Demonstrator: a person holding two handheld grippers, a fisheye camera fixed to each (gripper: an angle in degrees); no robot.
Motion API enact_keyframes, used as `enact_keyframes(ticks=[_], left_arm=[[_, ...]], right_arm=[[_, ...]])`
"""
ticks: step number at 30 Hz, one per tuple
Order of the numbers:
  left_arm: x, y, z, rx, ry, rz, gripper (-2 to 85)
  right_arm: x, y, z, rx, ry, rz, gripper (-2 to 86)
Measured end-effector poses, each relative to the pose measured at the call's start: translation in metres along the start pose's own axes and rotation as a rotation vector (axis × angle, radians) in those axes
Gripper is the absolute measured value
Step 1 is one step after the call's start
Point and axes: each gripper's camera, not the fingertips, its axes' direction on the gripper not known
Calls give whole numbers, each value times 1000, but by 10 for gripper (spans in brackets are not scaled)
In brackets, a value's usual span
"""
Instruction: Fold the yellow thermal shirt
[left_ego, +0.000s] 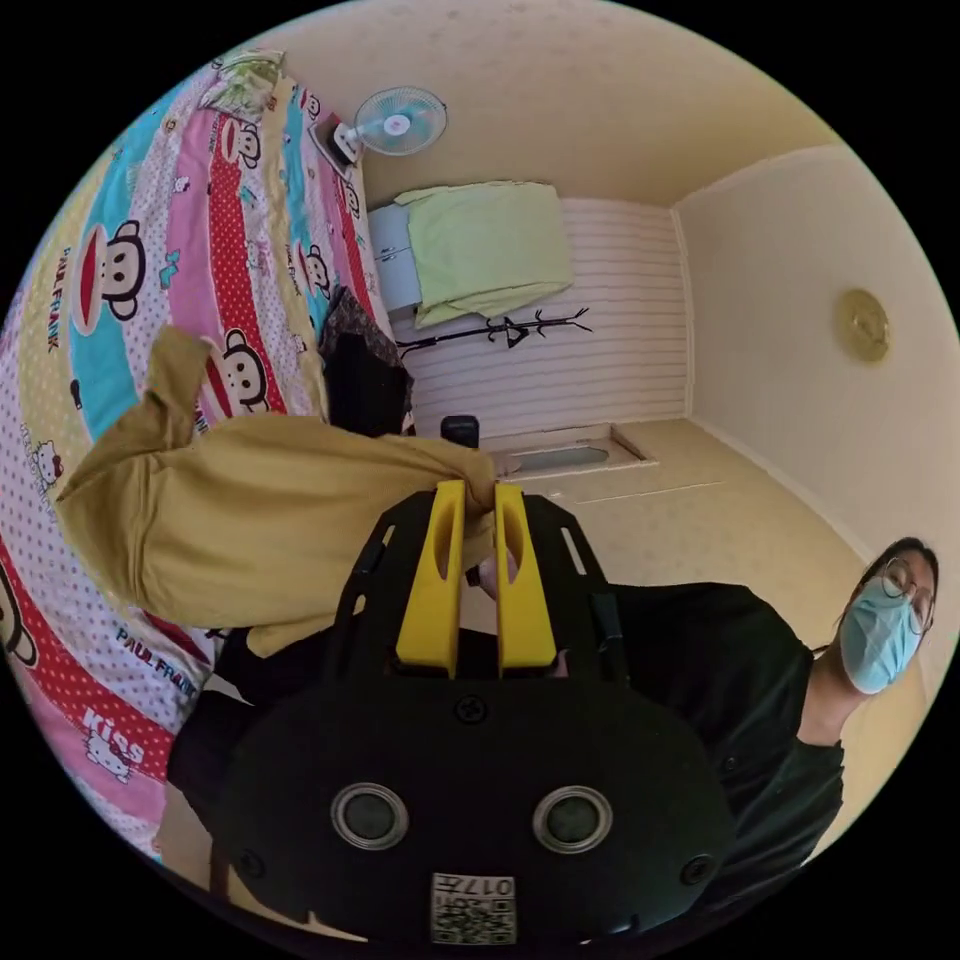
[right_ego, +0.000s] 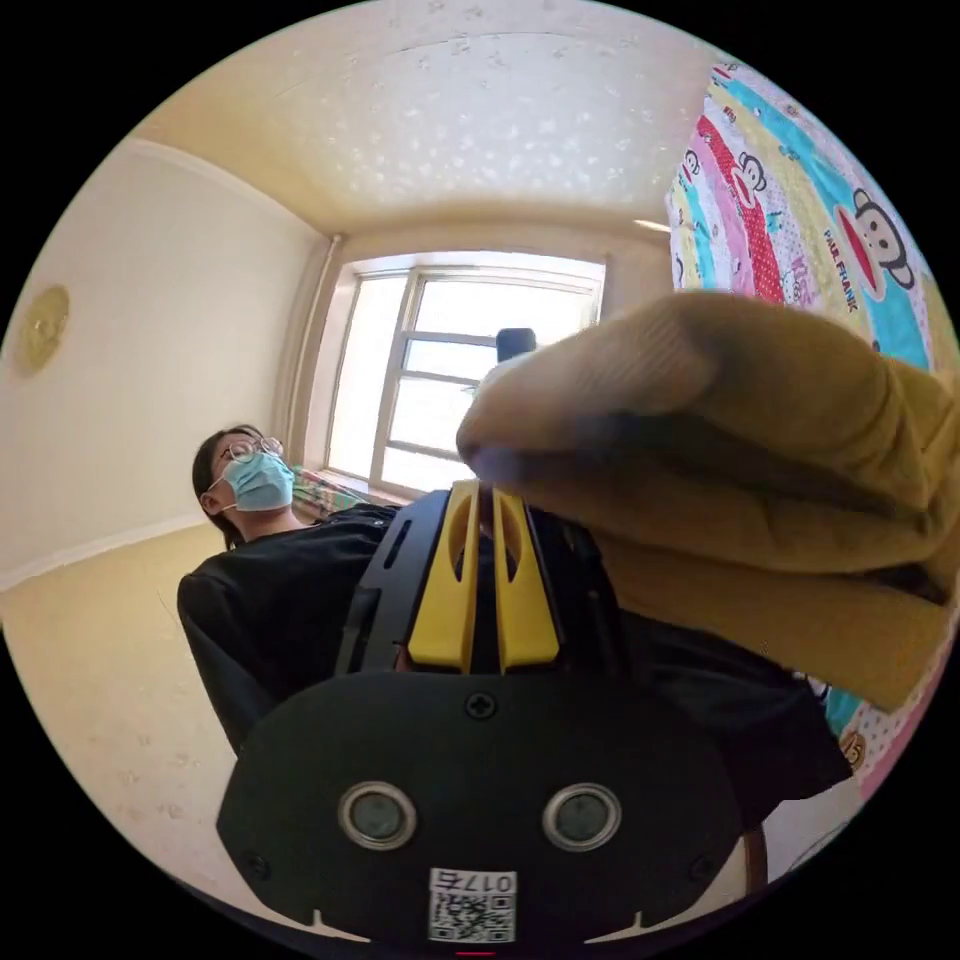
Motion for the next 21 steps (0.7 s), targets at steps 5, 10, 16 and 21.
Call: enact_keyframes(ticks=[5,10,16,21], left_arm=[[52,-69,61,-81,115,225,53],[91,-91,45,-43,328,458,53],[20,-39,-49,175,140,361,54],[-121,75,-96,288,-458,-385,17]], right_arm=[[-68,-11,-46,121,-205,-280,15],[-172,-58,3,-144,-161,-521,20],[-138,-103,128,-438,32,-367,18],[60,-61,177,-582,364,337,14]])
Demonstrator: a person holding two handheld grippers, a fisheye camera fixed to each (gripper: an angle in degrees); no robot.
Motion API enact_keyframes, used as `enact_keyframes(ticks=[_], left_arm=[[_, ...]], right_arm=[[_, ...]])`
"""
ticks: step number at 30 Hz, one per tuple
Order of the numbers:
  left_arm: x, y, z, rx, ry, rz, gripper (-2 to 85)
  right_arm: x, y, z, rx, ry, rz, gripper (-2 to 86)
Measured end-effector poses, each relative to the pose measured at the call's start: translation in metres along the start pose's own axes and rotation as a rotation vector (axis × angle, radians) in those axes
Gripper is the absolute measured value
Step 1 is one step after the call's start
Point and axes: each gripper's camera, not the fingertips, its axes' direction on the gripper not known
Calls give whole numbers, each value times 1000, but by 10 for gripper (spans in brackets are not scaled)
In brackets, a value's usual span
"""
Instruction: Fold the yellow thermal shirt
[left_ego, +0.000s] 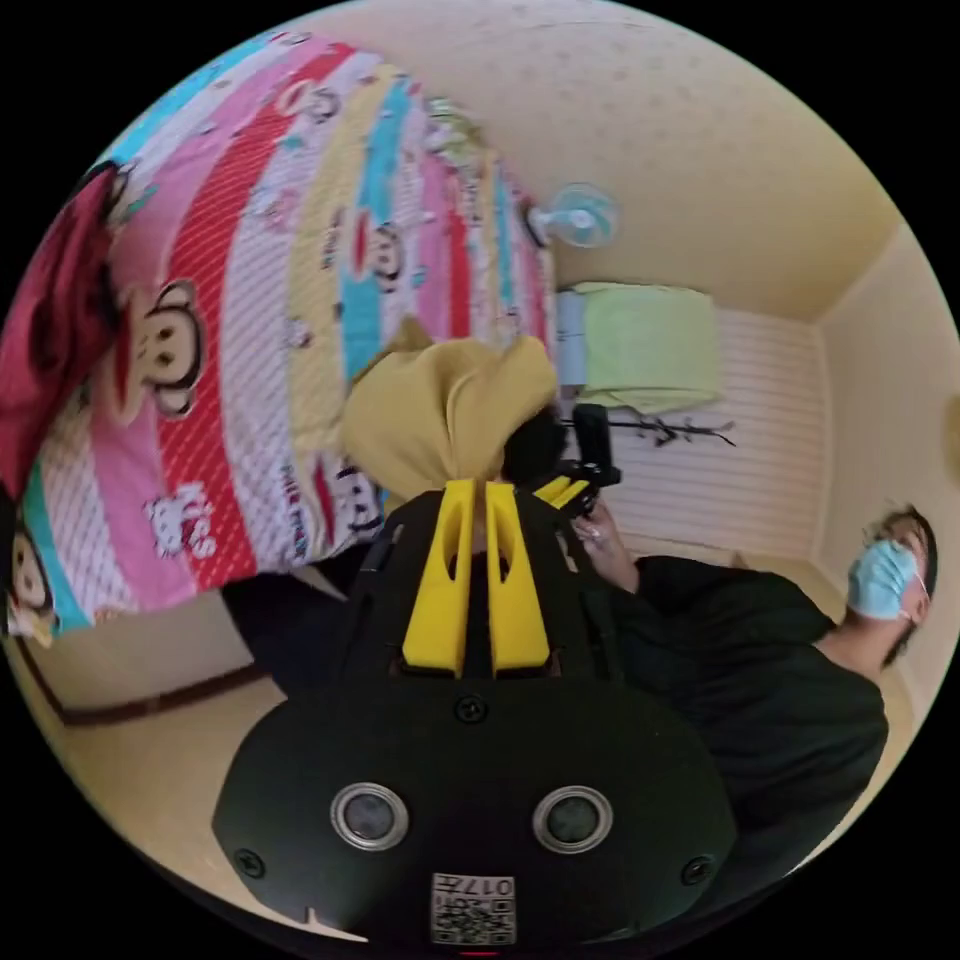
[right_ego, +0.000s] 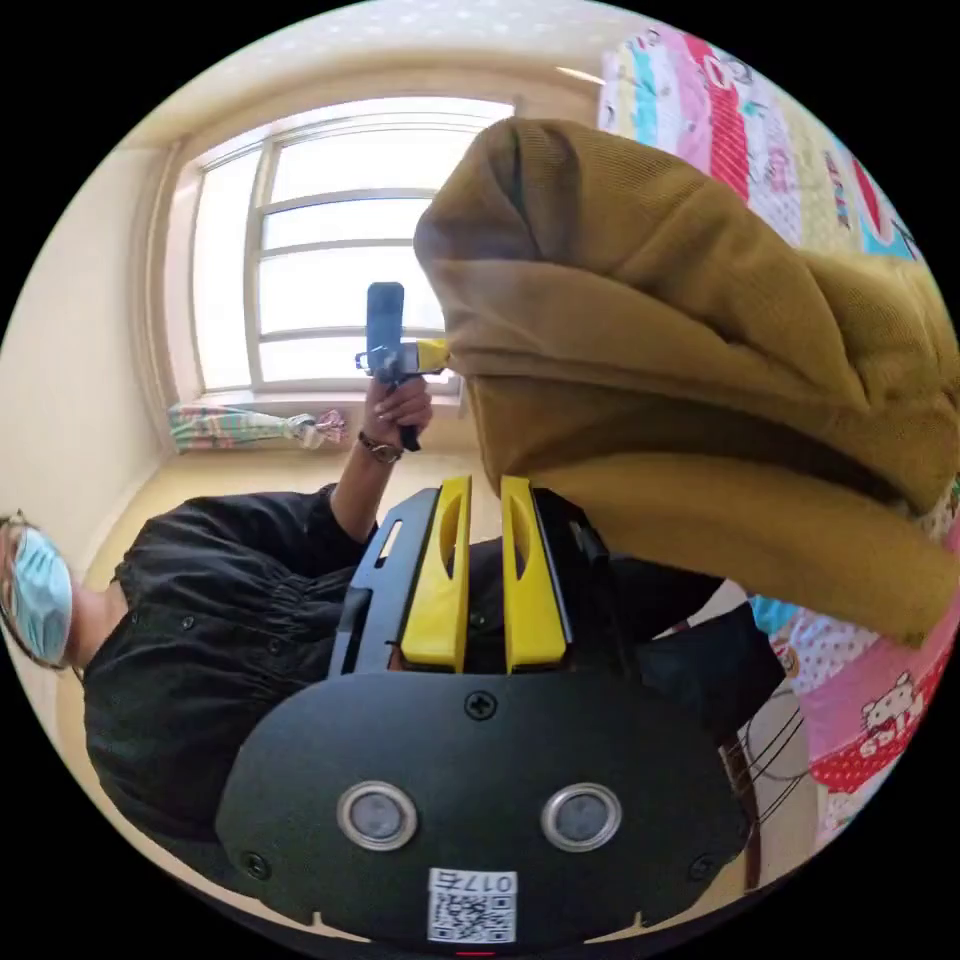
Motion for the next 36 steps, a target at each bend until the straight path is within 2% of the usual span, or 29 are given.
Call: enact_keyframes(ticks=[1,2,3,5,7,9,12,15,20,29,31,33,36], left_arm=[[-37,21,4,16,-60,-152,5],[-63,41,8,64,-15,-241,-2],[-73,49,10,93,32,-268,-4],[-96,64,26,168,157,-336,-6],[-97,55,42,184,166,-347,-4],[-94,32,58,184,180,-323,5],[-91,-16,81,176,166,-293,40],[-94,-66,99,164,78,-285,52],[-111,-153,119,86,-275,-332,99],[-193,-263,146,44,-409,-346,111],[-218,-276,167,-19,-458,-356,115],[-246,-281,201,-141,-489,-386,118],[-244,-269,222,-81,-590,-334,111]], right_arm=[[17,1,9,-37,-38,53,12],[41,9,19,-58,-142,103,10],[57,21,20,-18,-235,133,9],[74,36,12,33,-278,187,9],[83,45,-3,49,-172,243,11],[83,42,-27,66,33,286,18],[73,15,-53,123,187,261,32],[59,-29,-68,203,315,222,50],[44,-105,-63,276,448,193,71],[43,-177,-13,302,539,206,110],[44,-187,-5,313,601,203,115],[52,-202,11,274,706,225,126],[89,-216,49,97,747,332,126]])
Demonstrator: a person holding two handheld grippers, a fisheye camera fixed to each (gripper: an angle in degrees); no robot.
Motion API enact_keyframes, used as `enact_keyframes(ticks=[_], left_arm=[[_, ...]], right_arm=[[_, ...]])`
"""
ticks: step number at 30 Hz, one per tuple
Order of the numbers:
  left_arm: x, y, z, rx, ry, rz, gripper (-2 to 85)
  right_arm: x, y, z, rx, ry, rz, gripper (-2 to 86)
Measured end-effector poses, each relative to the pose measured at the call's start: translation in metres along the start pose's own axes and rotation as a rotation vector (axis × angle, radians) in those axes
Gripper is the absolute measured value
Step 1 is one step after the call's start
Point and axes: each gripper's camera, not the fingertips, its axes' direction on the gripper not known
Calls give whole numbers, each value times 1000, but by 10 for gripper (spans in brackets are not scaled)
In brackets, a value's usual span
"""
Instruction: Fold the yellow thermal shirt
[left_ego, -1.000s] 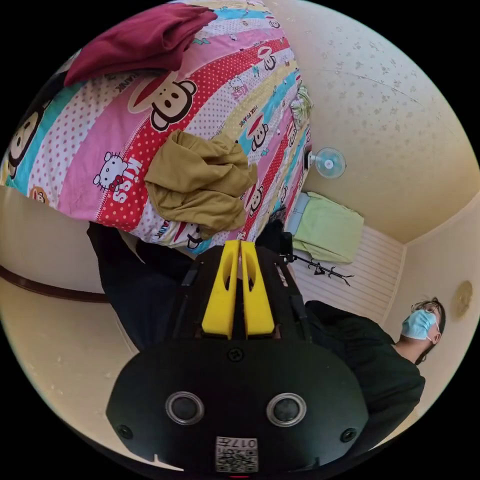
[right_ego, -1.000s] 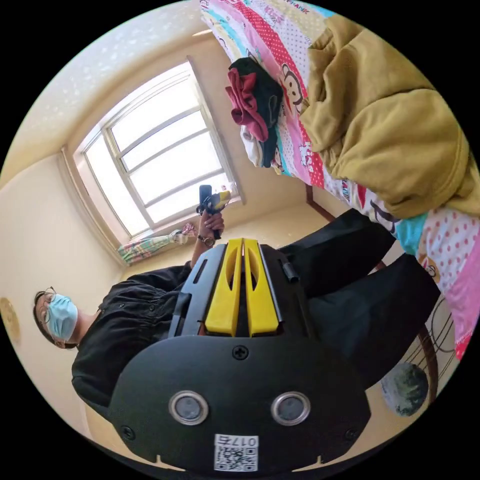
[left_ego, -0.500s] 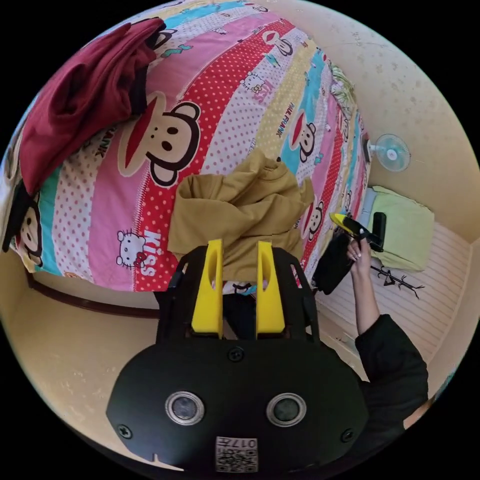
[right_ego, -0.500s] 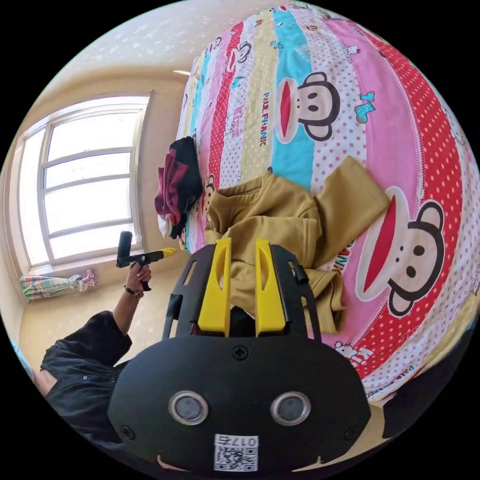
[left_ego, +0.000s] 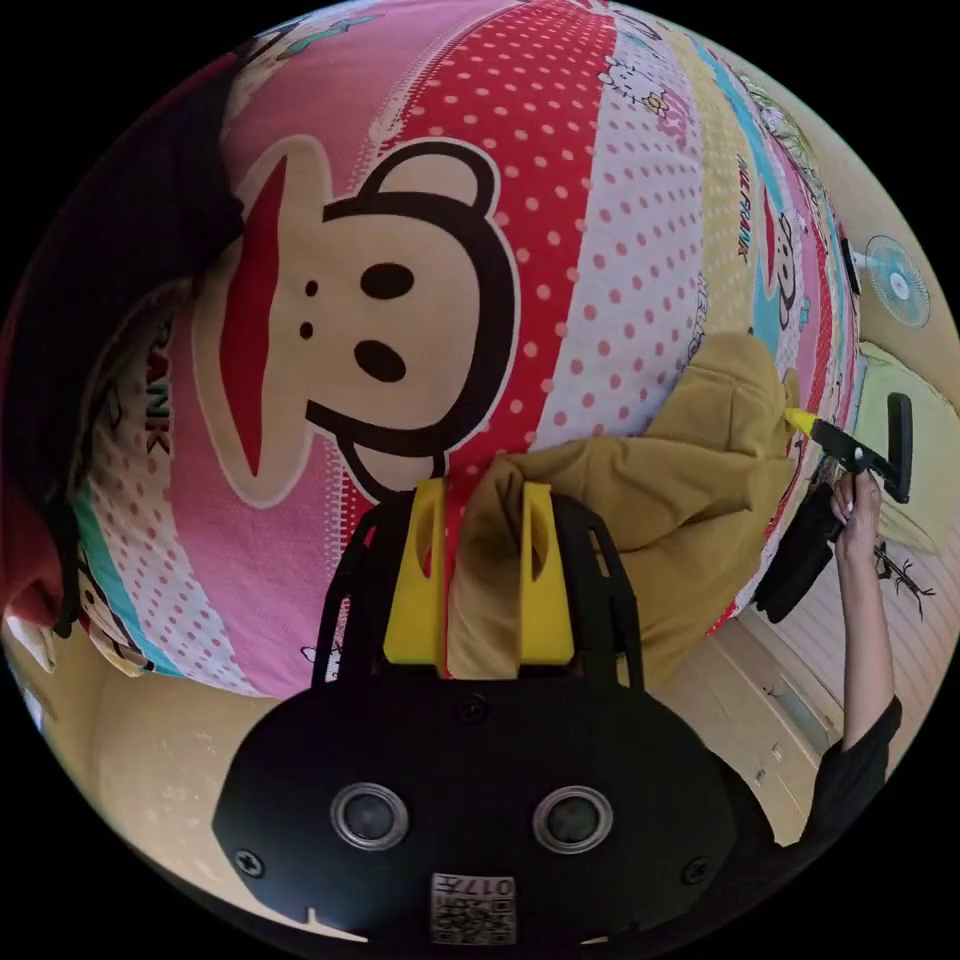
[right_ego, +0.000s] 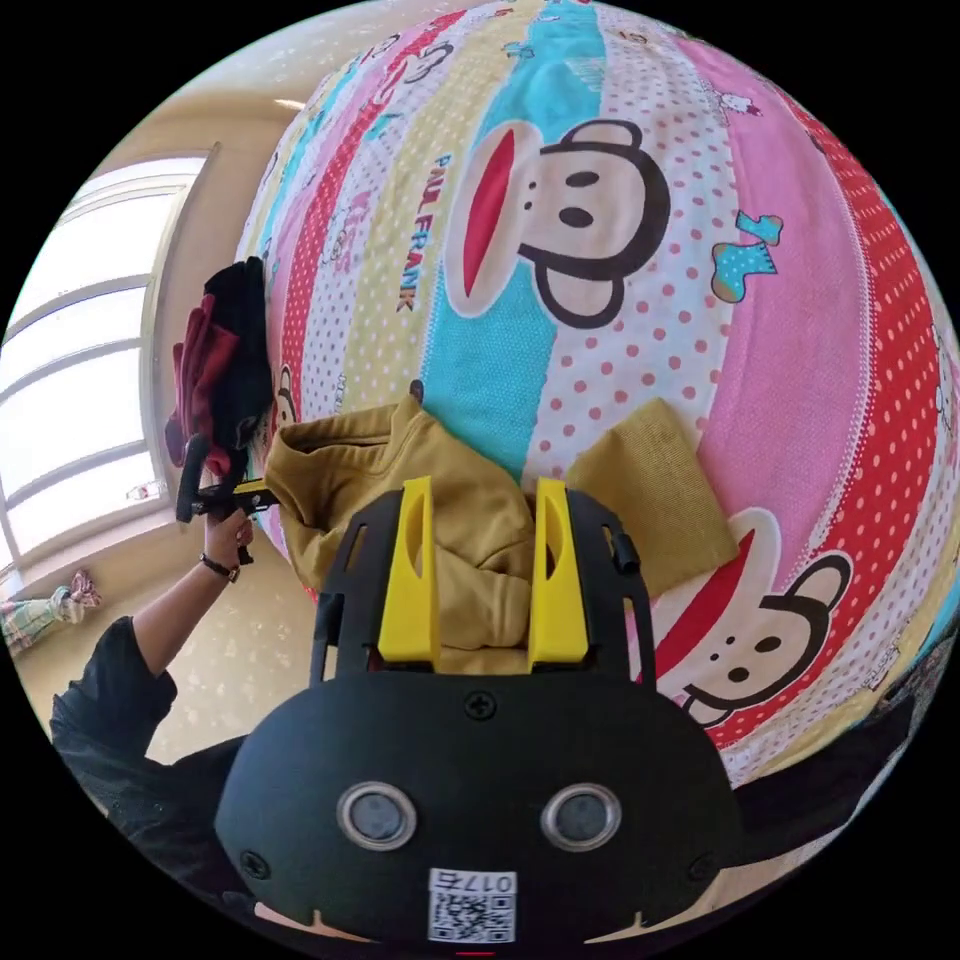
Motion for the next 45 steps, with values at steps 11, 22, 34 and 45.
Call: enact_keyframes(ticks=[11,22,34,45], left_arm=[[-13,159,-92,212,279,27,42],[38,365,-354,733,344,413,42],[56,533,-476,1087,489,829,41],[85,396,-481,911,398,783,40]], right_arm=[[-96,169,-36,406,-219,86,32],[-230,404,-230,977,-229,-58,25],[-370,673,-322,1556,2,-257,27],[-302,577,-363,1313,128,-63,27]])
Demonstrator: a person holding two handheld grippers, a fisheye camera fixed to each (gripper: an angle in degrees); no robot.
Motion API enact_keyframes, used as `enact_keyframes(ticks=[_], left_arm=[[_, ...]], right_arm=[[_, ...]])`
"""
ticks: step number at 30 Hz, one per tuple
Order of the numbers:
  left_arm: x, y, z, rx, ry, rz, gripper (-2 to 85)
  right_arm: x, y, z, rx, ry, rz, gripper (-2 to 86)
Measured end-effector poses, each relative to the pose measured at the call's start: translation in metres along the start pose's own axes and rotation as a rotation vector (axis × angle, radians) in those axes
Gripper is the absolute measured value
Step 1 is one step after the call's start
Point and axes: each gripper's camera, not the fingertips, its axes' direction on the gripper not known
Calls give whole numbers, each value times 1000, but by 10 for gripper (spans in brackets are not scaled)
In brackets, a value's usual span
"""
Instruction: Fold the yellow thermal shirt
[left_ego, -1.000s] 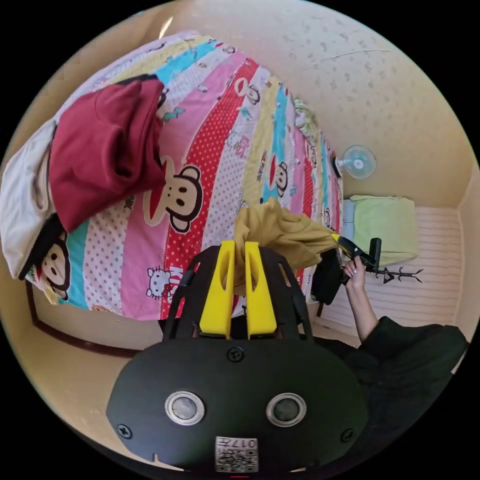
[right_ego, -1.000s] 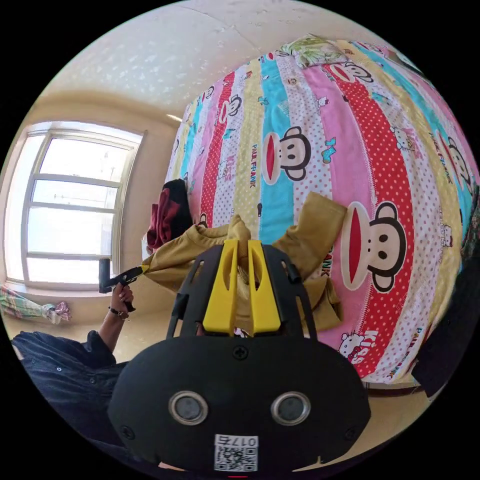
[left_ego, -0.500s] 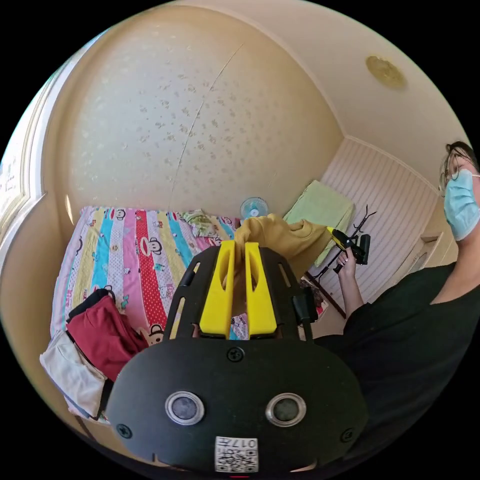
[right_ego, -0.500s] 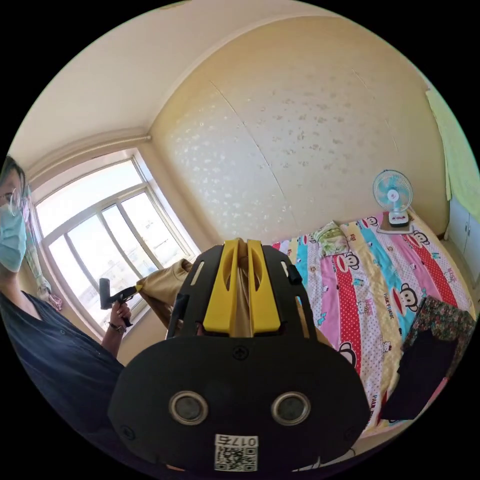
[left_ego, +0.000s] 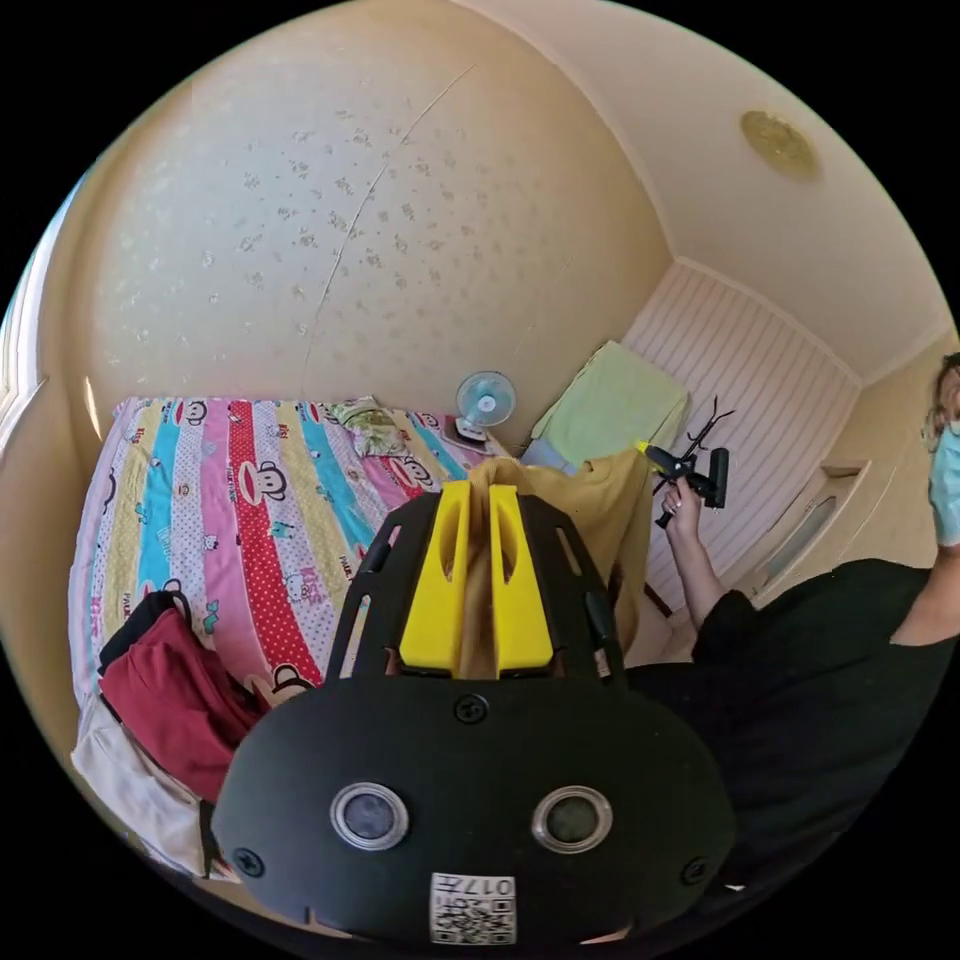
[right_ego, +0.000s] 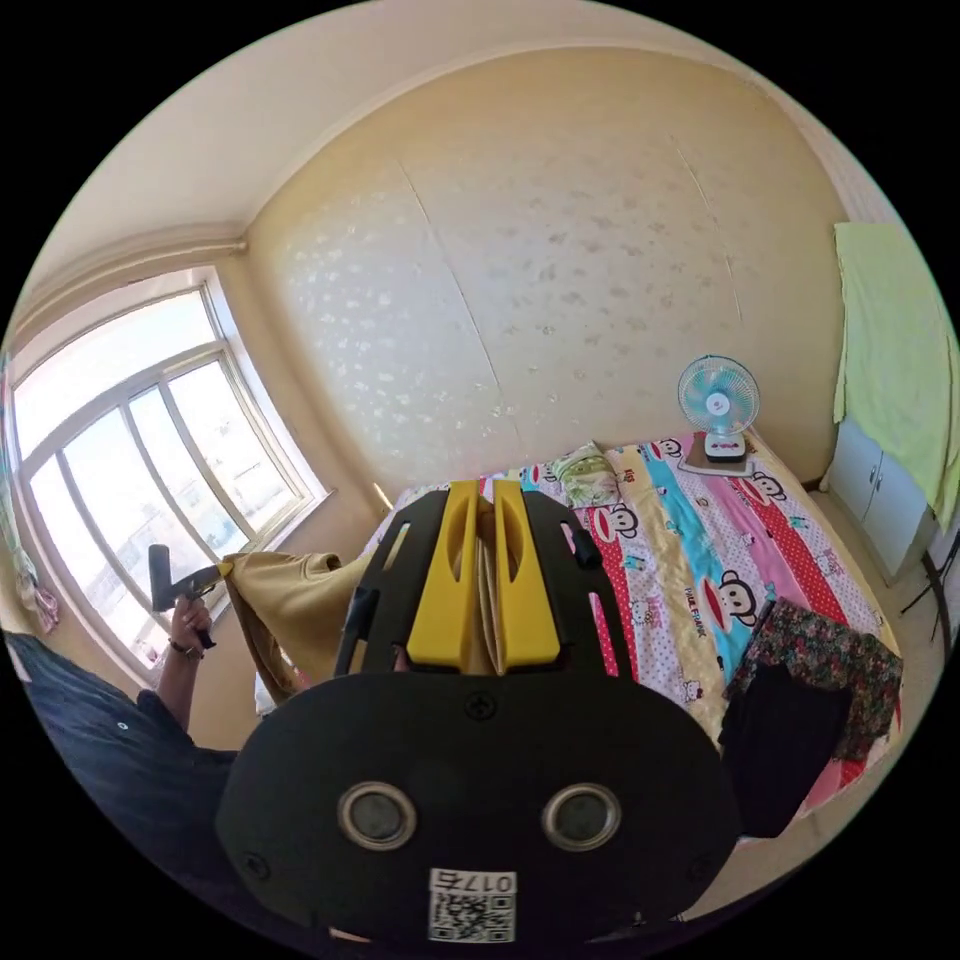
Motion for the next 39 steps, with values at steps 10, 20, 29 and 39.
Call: enact_keyframes(ticks=[10,20,29,39], left_arm=[[-266,0,105,-180,20,-689,52],[-311,244,142,-759,-14,-987,78],[-381,226,143,-740,-25,-986,90],[-479,213,180,-881,-39,-914,119]], right_arm=[[150,-31,179,-336,-170,379,15],[242,239,183,-927,-151,635,6],[299,266,77,-950,-55,811,3],[306,236,-61,-743,63,964,3]])
